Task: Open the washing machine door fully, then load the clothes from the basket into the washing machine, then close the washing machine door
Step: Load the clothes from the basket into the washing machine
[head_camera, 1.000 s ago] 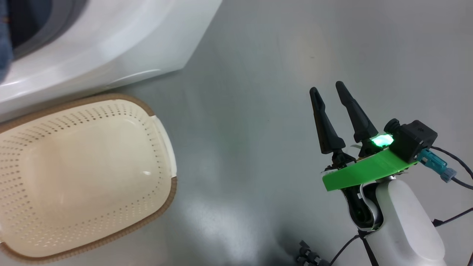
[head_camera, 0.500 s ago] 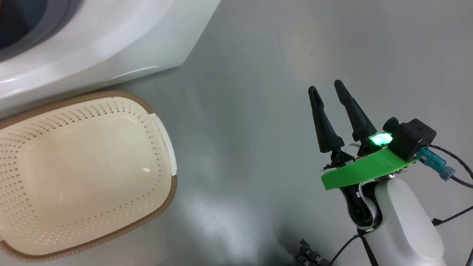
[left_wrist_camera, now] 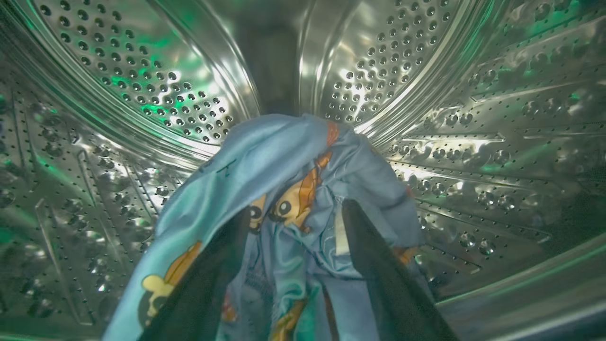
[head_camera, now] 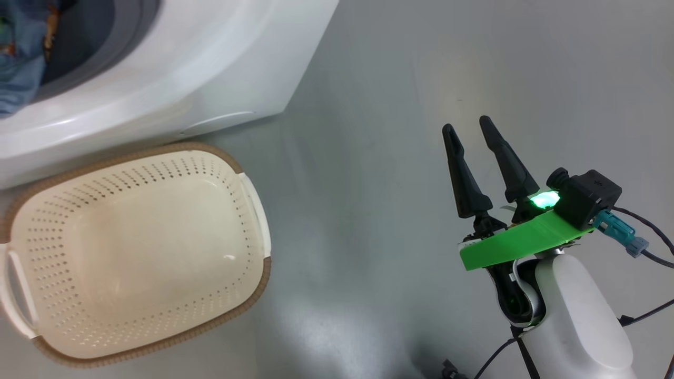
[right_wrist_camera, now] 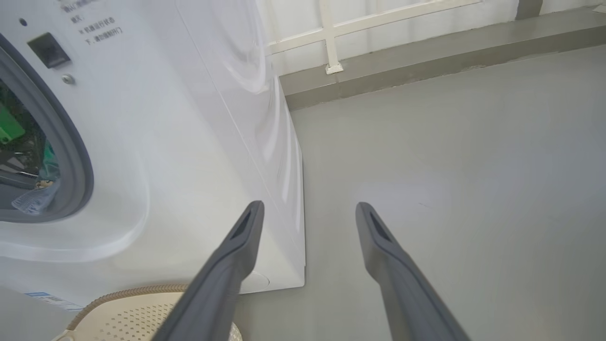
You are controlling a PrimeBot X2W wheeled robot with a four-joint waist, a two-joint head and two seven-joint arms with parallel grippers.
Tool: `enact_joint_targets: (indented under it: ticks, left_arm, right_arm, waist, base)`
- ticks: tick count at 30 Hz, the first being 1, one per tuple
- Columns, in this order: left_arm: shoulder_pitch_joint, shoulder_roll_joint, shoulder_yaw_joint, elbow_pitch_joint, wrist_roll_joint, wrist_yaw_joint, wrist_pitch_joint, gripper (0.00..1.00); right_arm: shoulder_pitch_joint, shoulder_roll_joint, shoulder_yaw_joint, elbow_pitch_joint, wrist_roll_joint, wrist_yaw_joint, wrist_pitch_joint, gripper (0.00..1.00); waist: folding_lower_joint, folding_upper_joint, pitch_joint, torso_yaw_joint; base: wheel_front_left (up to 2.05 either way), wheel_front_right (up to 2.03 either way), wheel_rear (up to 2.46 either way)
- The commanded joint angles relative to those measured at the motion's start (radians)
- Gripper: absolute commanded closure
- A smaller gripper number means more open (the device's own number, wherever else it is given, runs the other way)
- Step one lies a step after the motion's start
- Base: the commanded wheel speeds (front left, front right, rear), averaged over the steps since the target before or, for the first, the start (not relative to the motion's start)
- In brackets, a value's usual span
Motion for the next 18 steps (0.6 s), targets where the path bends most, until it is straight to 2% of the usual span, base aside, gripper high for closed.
enact_joint_targets:
  ticks: [1,10,18]
  left_arm:
    - [0.022,0.036,0.003,-0.015,-0.001,-0.004,-0.010,0.00]
    - [0.173,0.019,-0.003,-0.097,-0.034,-0.015,-0.029,0.00]
    - [0.388,0.025,-0.003,-0.316,-0.061,-0.018,-0.031,0.00]
  right_arm:
    - [0.020,0.001,0.013,-0.017,-0.008,0.002,-0.012,0.00]
    - [0.050,0.001,0.001,-0.004,-0.023,0.002,-0.012,0.00]
    - [0.066,0.001,-0.006,0.003,-0.030,0.002,-0.012,0.00]
  waist:
    - [0.0000,-0.0001,-0.024,0.017]
    - [0.0000,-0.0001,-0.096,0.065]
    - [0.0000,-0.0001,-0.133,0.095]
  base:
    - [0.00,0.00,0.00]
    - [0.00,0.00,0.00]
    - [0.00,0.00,0.00]
